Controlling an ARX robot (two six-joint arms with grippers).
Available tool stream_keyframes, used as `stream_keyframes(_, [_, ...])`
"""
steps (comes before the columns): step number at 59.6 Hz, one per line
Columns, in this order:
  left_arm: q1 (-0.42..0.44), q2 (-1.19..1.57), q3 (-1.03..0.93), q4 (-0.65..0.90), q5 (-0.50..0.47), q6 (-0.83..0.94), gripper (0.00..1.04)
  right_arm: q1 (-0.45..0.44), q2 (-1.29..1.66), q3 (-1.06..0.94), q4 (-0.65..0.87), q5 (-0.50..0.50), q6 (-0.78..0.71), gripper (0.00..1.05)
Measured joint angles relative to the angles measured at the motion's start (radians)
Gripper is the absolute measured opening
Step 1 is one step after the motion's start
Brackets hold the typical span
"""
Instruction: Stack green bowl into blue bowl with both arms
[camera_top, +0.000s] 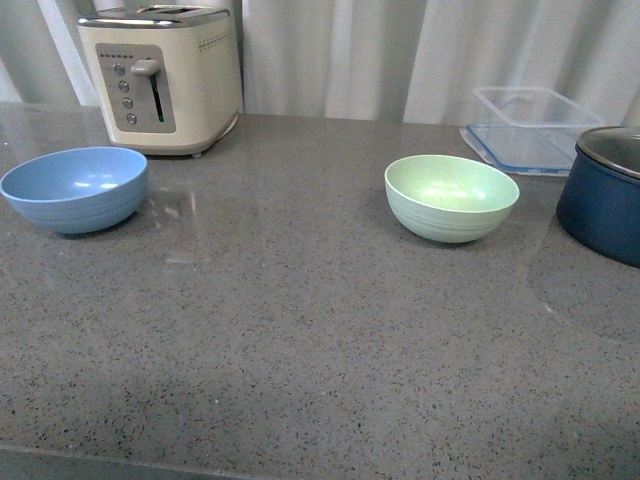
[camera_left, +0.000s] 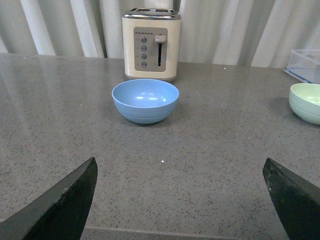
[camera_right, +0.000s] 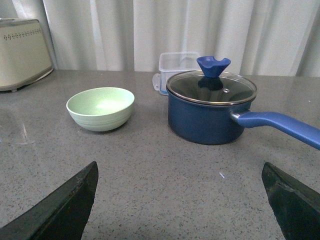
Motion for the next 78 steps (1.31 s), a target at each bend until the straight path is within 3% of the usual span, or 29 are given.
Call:
stream_keyframes(32, [0.000, 0.000, 0.000, 0.000, 0.000, 0.000, 0.98, 0.000, 0.000, 0.000, 0.000, 0.000, 0.000, 0.95])
stream_keyframes(35, [-0.027, 0.049, 0.011, 0.000, -0.154, 0.039, 0.98, 0.000, 0.000, 0.000, 0.000, 0.000, 0.000, 0.95])
stream_keyframes(37, [-0.026, 0.097, 0.024, 0.018, -0.195, 0.047, 0.98, 0.000, 0.000, 0.000, 0.000, 0.000, 0.000, 0.95])
stream_keyframes(47, [0.047, 0.378, 0.220, 0.175, -0.174, 0.076, 0.98, 0.000, 0.000, 0.000, 0.000, 0.000, 0.000, 0.95])
stream_keyframes(58, [0.059, 0.687, 0.493, 0.175, -0.150, 0.017, 0.98, 0.000, 0.000, 0.000, 0.000, 0.000, 0.000, 0.95])
stream_keyframes(78, [0.114, 1.171, 0.864, 0.006, -0.129, -0.188, 0.98, 0.000, 0.000, 0.000, 0.000, 0.000, 0.000, 0.95])
